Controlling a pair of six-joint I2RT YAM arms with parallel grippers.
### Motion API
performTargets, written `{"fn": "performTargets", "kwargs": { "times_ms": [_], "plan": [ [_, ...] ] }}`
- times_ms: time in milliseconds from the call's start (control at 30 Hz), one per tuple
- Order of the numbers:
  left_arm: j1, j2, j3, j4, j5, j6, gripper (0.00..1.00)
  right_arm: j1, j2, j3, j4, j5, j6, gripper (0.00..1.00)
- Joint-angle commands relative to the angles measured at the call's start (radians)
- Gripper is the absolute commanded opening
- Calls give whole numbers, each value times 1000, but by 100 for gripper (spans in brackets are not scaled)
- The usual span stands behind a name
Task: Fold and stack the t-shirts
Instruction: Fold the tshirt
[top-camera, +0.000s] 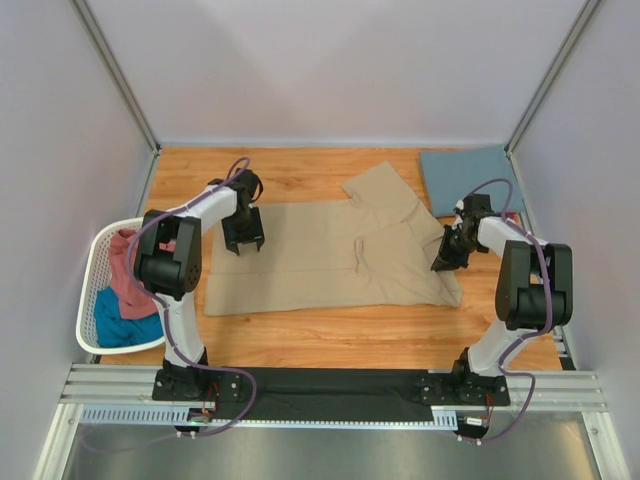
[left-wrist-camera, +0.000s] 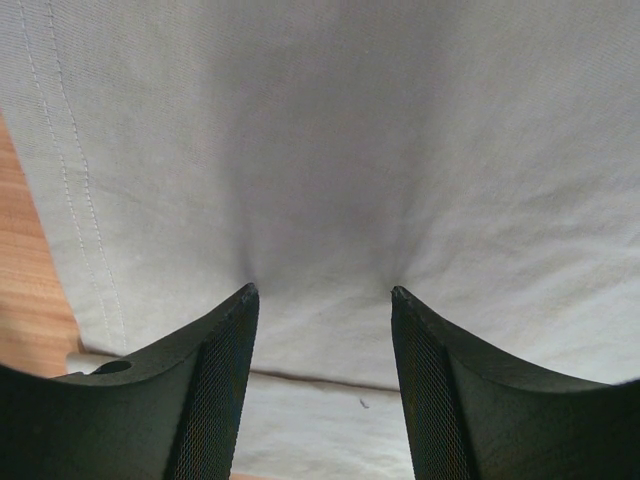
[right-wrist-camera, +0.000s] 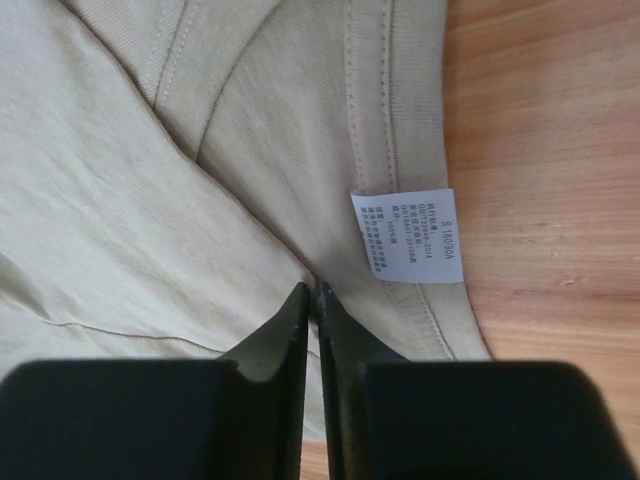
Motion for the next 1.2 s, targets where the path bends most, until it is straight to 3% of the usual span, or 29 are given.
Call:
{"fn": "performTargets", "kwargs": {
  "times_ms": [0,33,1167],
  "plan": [
    [3,12,47,-16,-10,-3,63,-25,-17,-2,3,-6,5,6],
    [3,15,49,-19,-13,-5,63,-28,-21,-8,3,0,11,0],
    [3,46,75,-86,-126,-20,63,-105,-284,-202,100,117,144,0]
  ]
}}
